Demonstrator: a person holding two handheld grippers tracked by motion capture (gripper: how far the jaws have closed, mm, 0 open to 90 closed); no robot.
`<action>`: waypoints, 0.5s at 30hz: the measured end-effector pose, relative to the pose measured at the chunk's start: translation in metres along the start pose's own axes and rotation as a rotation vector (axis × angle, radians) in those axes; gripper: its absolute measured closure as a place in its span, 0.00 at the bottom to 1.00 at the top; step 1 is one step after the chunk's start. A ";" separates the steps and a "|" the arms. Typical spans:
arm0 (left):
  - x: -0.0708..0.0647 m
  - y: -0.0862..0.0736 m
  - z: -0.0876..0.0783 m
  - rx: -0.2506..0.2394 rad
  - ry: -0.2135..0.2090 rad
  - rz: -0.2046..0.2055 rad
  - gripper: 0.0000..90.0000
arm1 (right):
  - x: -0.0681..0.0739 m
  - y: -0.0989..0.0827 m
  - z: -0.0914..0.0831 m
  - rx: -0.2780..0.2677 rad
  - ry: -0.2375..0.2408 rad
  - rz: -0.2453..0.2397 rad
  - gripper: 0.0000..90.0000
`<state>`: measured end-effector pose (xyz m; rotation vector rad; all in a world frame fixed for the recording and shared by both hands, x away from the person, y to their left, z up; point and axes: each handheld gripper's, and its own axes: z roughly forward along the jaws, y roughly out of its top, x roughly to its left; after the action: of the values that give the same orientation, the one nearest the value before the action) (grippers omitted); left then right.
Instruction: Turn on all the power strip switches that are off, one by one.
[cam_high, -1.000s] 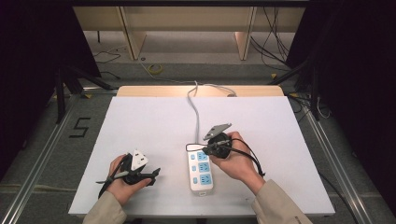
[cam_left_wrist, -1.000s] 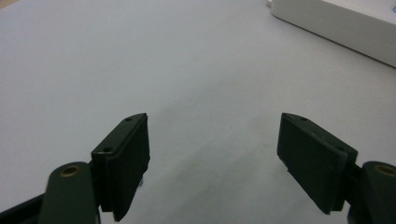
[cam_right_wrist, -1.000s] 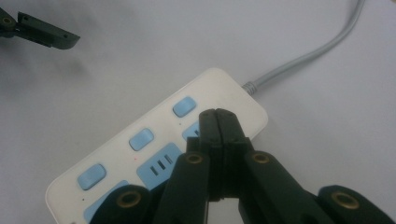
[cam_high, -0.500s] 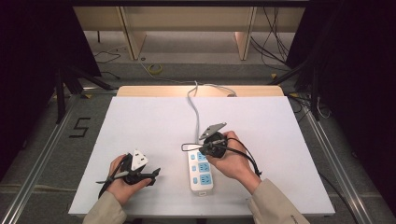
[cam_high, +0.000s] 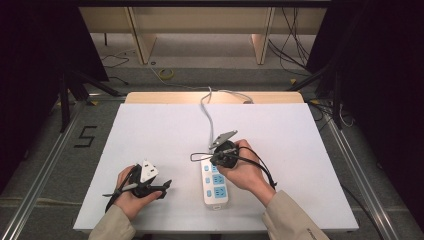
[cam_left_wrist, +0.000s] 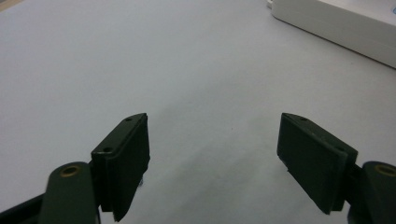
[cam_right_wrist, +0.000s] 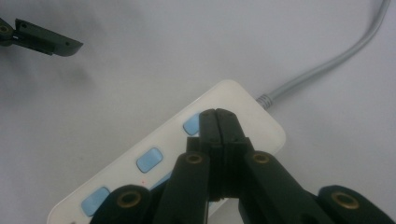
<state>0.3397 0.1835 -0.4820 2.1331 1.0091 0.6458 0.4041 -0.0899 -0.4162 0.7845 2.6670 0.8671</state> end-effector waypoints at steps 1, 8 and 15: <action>0.000 0.000 0.000 0.000 0.001 0.001 0.28 | 0.000 0.000 0.001 0.002 -0.001 -0.002 1.00; 0.000 0.000 0.000 -0.001 0.000 0.001 0.28 | 0.002 0.004 0.007 0.009 0.008 0.000 1.00; 0.000 0.000 0.000 -0.002 0.000 0.000 0.28 | 0.002 0.006 0.012 0.010 0.013 -0.004 1.00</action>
<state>0.3396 0.1835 -0.4818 2.1316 1.0078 0.6472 0.4092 -0.0785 -0.4219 0.7774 2.6850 0.8619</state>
